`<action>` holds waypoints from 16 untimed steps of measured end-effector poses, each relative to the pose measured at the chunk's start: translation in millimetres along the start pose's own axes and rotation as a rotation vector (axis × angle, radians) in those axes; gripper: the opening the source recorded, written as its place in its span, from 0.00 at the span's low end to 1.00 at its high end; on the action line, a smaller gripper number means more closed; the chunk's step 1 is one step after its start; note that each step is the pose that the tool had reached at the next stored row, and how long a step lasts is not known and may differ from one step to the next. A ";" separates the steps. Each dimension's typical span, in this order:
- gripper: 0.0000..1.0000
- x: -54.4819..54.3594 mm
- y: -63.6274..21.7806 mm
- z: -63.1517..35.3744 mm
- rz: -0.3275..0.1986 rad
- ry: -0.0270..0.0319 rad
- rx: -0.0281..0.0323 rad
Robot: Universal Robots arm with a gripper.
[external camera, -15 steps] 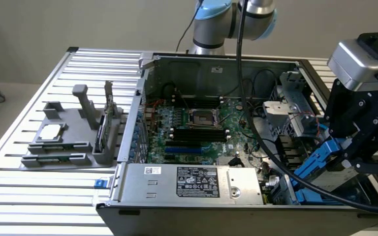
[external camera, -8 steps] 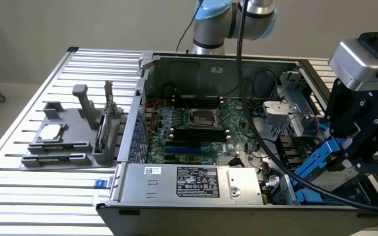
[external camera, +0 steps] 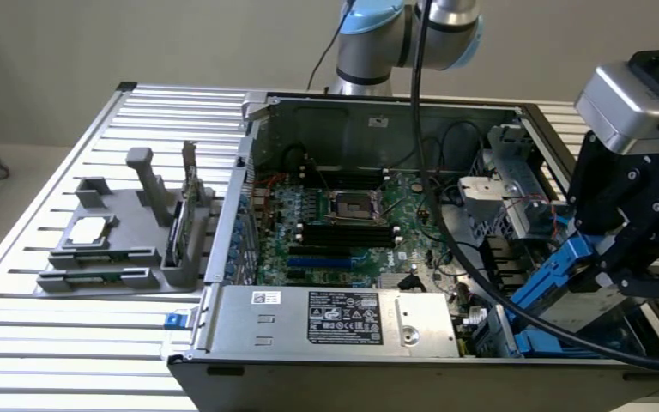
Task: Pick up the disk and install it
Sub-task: 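Insert the disk into the insertion slot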
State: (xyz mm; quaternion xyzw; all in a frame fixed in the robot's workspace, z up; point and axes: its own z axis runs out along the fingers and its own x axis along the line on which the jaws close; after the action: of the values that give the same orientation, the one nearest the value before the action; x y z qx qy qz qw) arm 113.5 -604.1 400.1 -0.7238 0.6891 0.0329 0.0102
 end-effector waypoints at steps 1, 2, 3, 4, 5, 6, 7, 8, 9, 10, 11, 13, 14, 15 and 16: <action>0.33 0.0 0.0 -0.2 0.000 -0.0091 0.0007; 0.33 0.0 0.1 -0.3 -0.001 -0.0201 0.0015; 0.33 0.0 0.0 -0.4 -0.001 -0.0314 0.0028; 0.33 0.0 0.0 -0.4 -0.002 -0.0417 0.0044; 0.33 0.2 0.1 -0.4 -0.002 -0.0499 0.0055; 0.33 0.9 0.1 -0.7 -0.002 -0.0540 0.0061; 0.33 1.7 0.1 -0.9 -0.003 -0.0584 0.0065; 0.33 2.5 0.2 -1.0 -0.003 -0.0625 0.0067; 0.33 3.0 0.2 -0.9 -0.003 -0.0650 0.0068; 0.33 3.3 0.2 -0.9 -0.003 -0.0656 0.0068; 0.33 3.6 0.2 -0.9 -0.003 -0.0667 0.0069; 0.33 4.0 0.2 -0.8 -0.003 -0.0676 0.0069; 0.33 4.1 0.2 -0.7 -0.003 -0.0687 0.0070; 0.33 4.2 0.2 -0.7 -0.003 -0.0692 0.0071; 0.33 4.1 0.2 -0.5 -0.003 -0.0708 0.0072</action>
State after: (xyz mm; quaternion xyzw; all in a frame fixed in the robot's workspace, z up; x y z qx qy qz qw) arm 113.5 -608.3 400.4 -0.7232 0.6873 0.0560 0.0373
